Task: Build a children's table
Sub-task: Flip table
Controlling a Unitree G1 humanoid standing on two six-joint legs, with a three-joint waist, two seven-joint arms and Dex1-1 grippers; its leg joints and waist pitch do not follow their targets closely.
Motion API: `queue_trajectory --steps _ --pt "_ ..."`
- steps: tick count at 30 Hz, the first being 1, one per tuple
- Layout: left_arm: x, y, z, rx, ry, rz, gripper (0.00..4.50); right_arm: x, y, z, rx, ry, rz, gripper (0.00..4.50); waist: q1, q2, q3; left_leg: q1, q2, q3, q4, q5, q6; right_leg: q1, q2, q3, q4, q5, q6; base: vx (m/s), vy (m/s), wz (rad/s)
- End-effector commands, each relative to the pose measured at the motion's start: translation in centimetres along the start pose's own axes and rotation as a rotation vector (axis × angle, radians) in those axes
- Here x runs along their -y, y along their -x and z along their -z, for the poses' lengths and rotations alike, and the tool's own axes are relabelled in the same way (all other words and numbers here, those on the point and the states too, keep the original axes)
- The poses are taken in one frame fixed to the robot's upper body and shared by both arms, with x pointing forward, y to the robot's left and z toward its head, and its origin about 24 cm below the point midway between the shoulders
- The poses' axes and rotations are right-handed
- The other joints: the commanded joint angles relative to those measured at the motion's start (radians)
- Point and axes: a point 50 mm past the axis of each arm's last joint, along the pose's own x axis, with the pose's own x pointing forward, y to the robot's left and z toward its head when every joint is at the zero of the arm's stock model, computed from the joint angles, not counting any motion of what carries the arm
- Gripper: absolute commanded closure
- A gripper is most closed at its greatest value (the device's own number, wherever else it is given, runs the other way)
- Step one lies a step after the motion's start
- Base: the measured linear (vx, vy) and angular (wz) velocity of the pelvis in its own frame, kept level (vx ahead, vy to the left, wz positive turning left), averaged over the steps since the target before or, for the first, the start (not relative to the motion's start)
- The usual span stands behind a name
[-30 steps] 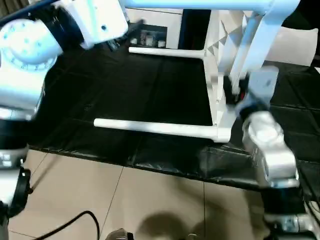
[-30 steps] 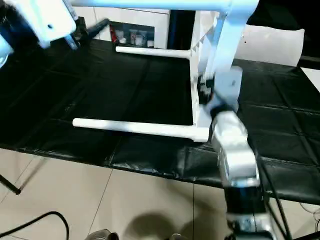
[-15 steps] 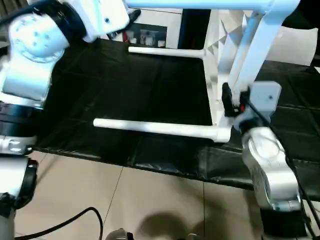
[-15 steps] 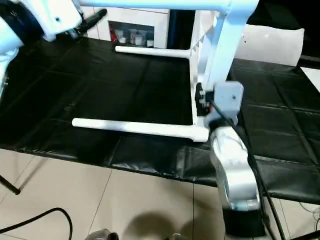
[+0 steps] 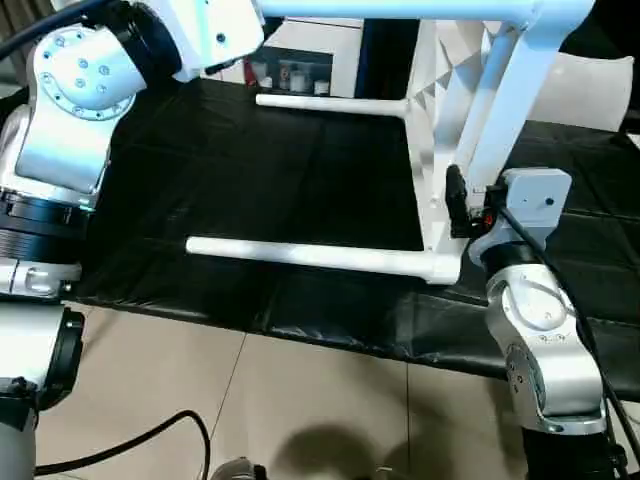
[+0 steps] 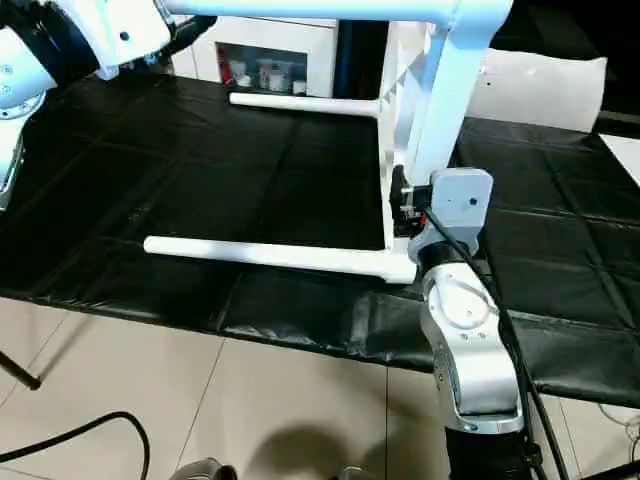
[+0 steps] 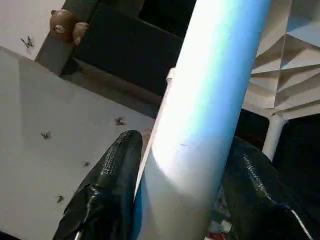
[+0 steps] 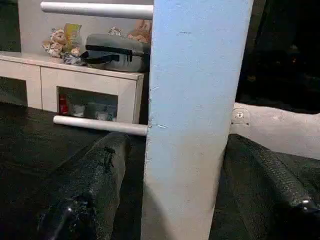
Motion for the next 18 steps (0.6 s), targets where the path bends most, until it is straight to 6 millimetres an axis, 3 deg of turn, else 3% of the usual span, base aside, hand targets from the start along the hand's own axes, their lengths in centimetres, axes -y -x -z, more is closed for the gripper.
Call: queue_trajectory --steps 1,9,14,18 --pt "-0.5 -0.3 -0.3 0.011 0.039 -0.013 2.28 -0.1 0.1 -0.2 0.003 0.005 -0.006 1.29 0.000 0.004 -0.066 0.038 0.052 -0.031 -0.072 -0.241 -0.065 0.032 -0.081 0.050 -0.083 -0.195 -0.143 0.000 0.000 0.00" --pt "-0.5 -0.8 -0.1 0.066 0.370 -0.077 2.36 -0.2 0.0 -0.3 0.008 0.011 -0.010 1.29 0.005 0.001 -0.066 0.040 0.051 -0.028 -0.070 -0.233 -0.058 0.030 -0.082 0.049 -0.084 -0.194 -0.149 0.000 0.000 0.00" --pt "-0.9 -1.1 -0.3 0.089 0.608 -0.145 2.36 -0.2 -0.3 -0.6 0.031 0.025 -0.013 1.29 0.017 -0.001 -0.067 0.033 0.048 -0.025 -0.066 -0.190 -0.027 0.037 -0.084 0.049 -0.083 -0.192 -0.145 0.000 0.000 0.00" --pt "-1.4 -1.1 -0.2 0.080 0.756 -0.220 2.36 -0.1 -0.8 -1.4 0.074 0.053 -0.029 1.29 0.023 0.004 -0.068 0.034 0.046 -0.024 -0.063 -0.179 -0.017 0.035 -0.083 0.047 -0.085 -0.225 -0.132 0.000 0.000 0.00"
